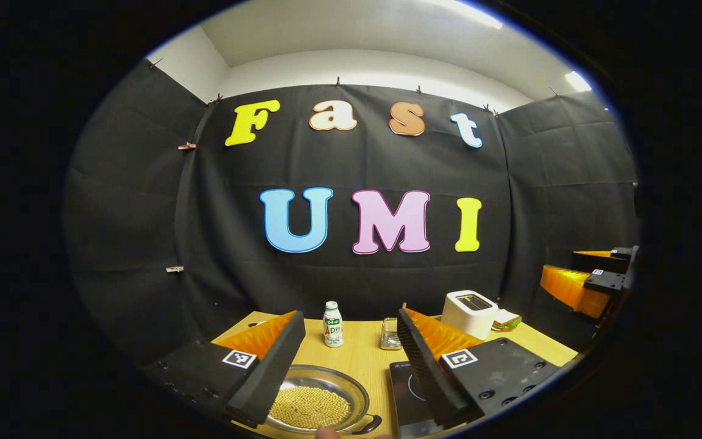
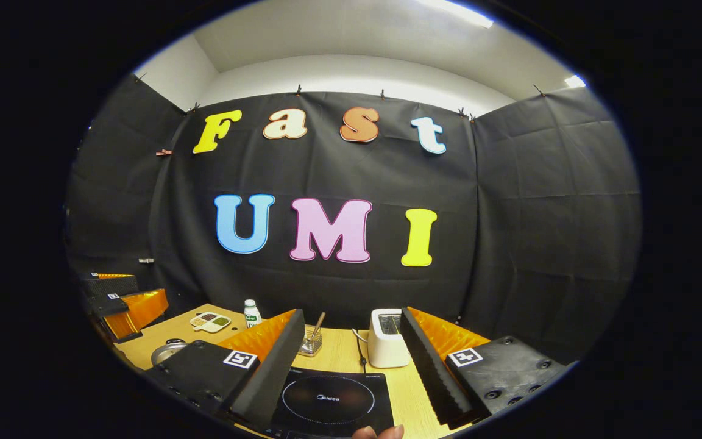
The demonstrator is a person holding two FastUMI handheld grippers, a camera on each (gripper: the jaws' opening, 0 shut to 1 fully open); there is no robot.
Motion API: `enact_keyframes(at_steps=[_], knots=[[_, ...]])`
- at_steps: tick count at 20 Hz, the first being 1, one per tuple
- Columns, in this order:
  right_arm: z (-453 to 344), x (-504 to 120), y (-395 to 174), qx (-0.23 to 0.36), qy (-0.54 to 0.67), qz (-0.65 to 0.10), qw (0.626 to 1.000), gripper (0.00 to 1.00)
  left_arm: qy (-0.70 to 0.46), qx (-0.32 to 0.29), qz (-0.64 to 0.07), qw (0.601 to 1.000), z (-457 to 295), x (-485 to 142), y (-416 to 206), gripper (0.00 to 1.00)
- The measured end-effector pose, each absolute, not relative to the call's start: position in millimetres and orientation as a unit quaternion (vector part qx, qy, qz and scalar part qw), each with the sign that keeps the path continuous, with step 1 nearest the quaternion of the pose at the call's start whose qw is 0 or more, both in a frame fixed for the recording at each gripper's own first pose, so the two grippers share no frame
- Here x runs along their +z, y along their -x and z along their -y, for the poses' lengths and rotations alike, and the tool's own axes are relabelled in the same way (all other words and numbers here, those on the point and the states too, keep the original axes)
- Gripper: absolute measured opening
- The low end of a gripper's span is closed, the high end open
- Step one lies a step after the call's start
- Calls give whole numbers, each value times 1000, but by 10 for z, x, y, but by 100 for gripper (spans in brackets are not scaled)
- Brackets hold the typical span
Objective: First push the handle of the pot to place it horizontally, then grasp the pot with both hands and set it on the induction cooktop.
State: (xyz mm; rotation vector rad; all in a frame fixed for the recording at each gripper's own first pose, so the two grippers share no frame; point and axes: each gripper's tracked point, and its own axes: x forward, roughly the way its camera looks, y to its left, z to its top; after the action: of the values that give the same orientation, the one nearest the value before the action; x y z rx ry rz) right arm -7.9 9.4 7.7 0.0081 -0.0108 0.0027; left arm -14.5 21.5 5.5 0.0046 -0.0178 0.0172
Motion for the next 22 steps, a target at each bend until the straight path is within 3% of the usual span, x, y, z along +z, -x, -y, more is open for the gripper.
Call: enact_keyframes(at_steps=[1,6,10,14,22], knots=[[-95,69,92,2,-2,5,1000,98,1,6,9,1000,-215,40,169,92],[-113,31,125,8,11,2,1000,98,16,14,-17,1000,-342,-90,275,6],[-95,-18,133,11,14,-4,1000,98,36,-5,-71,997,-354,-383,352,5],[-62,-77,137,7,15,-10,1000,98,17,-22,-169,985,-384,-951,435,5],[74,-174,143,-5,23,-22,999,98,27,-98,-370,923,-209,-2049,829,5]])
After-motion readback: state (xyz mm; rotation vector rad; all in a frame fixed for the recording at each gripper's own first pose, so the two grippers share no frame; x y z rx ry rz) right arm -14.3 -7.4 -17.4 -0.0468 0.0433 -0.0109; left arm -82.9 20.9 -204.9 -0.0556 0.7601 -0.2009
